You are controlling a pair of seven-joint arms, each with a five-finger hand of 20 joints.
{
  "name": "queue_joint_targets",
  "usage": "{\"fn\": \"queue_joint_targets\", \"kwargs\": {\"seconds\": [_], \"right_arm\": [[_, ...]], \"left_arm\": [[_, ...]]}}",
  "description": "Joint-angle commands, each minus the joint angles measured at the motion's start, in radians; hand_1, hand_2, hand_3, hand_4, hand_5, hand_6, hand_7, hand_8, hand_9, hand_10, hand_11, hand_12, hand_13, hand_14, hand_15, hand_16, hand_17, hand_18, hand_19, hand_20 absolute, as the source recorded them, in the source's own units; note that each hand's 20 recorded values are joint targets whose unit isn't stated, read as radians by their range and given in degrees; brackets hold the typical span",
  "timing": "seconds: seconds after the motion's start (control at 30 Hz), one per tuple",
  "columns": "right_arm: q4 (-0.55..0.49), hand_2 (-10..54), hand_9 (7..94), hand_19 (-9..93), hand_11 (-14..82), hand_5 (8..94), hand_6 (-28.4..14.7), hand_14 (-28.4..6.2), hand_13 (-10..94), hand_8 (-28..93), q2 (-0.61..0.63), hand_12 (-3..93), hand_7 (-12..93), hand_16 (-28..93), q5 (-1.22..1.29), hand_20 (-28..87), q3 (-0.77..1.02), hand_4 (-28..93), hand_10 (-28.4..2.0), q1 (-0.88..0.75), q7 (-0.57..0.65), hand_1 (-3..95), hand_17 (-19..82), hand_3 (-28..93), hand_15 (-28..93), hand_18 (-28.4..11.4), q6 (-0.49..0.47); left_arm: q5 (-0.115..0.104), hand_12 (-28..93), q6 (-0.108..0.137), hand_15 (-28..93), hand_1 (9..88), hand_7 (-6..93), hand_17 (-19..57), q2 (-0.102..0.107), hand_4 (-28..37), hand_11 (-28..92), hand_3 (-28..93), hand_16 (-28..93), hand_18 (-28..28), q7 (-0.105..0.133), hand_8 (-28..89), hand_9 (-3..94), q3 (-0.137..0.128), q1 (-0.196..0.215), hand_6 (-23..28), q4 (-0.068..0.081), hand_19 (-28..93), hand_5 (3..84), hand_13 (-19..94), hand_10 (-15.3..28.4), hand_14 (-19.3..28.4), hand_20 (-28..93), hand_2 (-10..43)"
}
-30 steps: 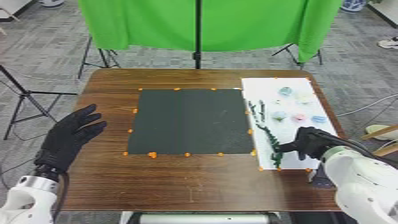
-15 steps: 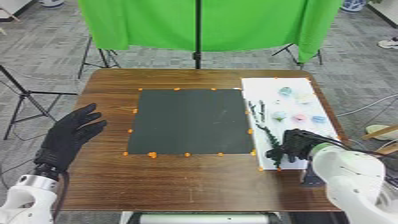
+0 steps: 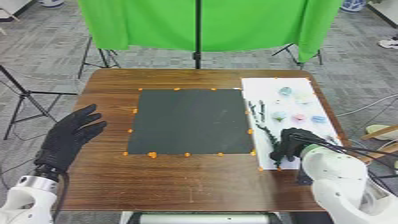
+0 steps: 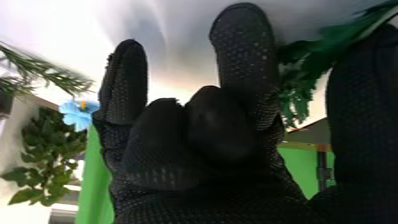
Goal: Arrange flowers
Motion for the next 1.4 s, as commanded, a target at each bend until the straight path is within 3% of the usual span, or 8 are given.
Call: {"fn": "queue_joint_targets", "kwargs": {"seconds": [0.03, 0.23, 0.67, 0.93, 1.03, 1.13, 1.3, 1.4], "right_arm": [[0.091, -9.5, 83.9, 83, 69.6, 79.9, 2.6, -12.5, 78, 14, -0.06, 55.3, 55, 33, -0.049, 27, -0.091, -28, -10.5, -0.077, -0.054, 38.4, 37, 76, 92, -19.6, -0.053], [0.092, -9.5, 83.0, 82, 70.3, 75.6, -1.1, -12.2, 77, 29, -0.071, 51.6, 64, 33, -0.018, 27, -0.063, -18, -10.9, -0.113, -0.052, 37.8, 36, 85, 91, -18.8, 0.023], [0.008, -9.3, 88.2, 83, 66.4, 81.0, -4.0, -9.4, 86, 20, -0.072, 41.7, 66, 28, 0.239, 27, 0.11, -9, -10.2, -0.181, 0.03, 34.8, 44, 90, 83, -18.4, 0.322], [-0.073, -9.1, 90.1, 84, 64.8, 82.8, -4.0, -9.0, 88, 18, -0.072, 41.5, 66, 29, 0.282, 26, 0.175, -8, -10.1, -0.155, 0.025, 34.3, 46, 91, 82, -18.6, 0.374], [-0.083, -8.9, 90.0, 84, 64.6, 82.8, -3.9, -9.0, 88, 18, -0.077, 41.7, 66, 29, 0.297, 26, 0.148, -8, -10.0, -0.087, 0.008, 34.4, 46, 91, 82, -18.5, 0.385], [-0.071, -8.8, 90.1, 85, 64.4, 82.8, -4.0, -9.0, 88, 18, -0.074, 41.8, 66, 29, 0.291, 25, 0.086, -8, -10.0, 0.007, -0.016, 34.4, 46, 91, 82, -18.4, 0.39], [-0.046, -8.8, 90.3, 85, 64.2, 83.0, -3.9, -8.9, 88, 18, -0.088, 41.7, 65, 29, 0.297, 24, -0.006, -8, -9.9, 0.148, -0.059, 34.2, 46, 91, 82, -18.5, 0.388], [-0.034, -8.8, 90.6, 85, 63.9, 83.2, -3.8, -8.9, 88, 18, -0.09, 41.7, 65, 29, 0.259, 24, -0.047, -8, -10.1, 0.2, -0.072, 34.2, 46, 91, 82, -18.5, 0.388]], "left_arm": [[-0.002, 16, 0.007, 35, 27.1, 20.3, -5.2, -0.01, -26.3, 25, 69, -2, 22.8, -0.004, -10, 31.9, 0.006, 0.008, 5.3, 0.002, 50, 35.4, 29, 13.9, 16.8, 2, -2.7], [-0.004, 16, 0.01, 35, 27.2, 20.2, -5.2, -0.01, -26.3, 25, 69, -2, 22.8, -0.003, -10, 31.9, 0.002, 0.008, 5.3, 0.002, 50, 35.4, 29, 13.9, 16.9, 2, -2.6], [-0.004, 16, 0.008, 35, 27.1, 20.3, -5.2, -0.009, -26.3, 25, 69, -2, 22.8, 0.002, -10, 31.9, -0.004, 0.009, 5.3, 0.0, 50, 35.4, 29, 13.9, 16.9, 2, -2.5], [-0.002, 16, 0.009, 35, 27.1, 20.2, -5.2, -0.001, -26.3, 25, 69, -2, 22.8, 0.003, -10, 31.9, -0.015, 0.023, 5.4, -0.007, 50, 35.4, 29, 13.8, 16.8, 2, -2.5], [-0.004, 16, -0.001, 35, 27.1, 20.3, -5.2, 0.02, -26.3, 25, 69, -2, 22.8, -0.011, -10, 31.9, -0.039, 0.058, 5.3, -0.019, 50, 35.4, 29, 13.8, 16.8, 2, -2.5], [0.003, 16, -0.027, 35, 27.2, 20.3, -5.2, 0.025, -26.3, 25, 69, -2, 22.8, -0.048, -10, 31.8, -0.103, 0.12, 5.3, -0.033, 50, 35.3, 29, 13.8, 16.8, 2, -2.5], [-0.002, 16, 0.002, 35, 27.1, 20.4, -5.4, 0.028, -26.2, 25, 69, -2, 22.7, -0.048, -10, 31.5, -0.199, 0.226, 5.2, -0.062, 50, 34.9, 28, 13.7, 16.8, 2, -2.6], [-0.009, 16, 0.019, 35, 27.0, 20.4, -5.4, 0.025, -26.1, 25, 69, -2, 22.7, -0.044, -10, 31.4, -0.229, 0.257, 5.2, -0.074, 50, 35.0, 28, 13.8, 16.8, 2, -2.7]]}}
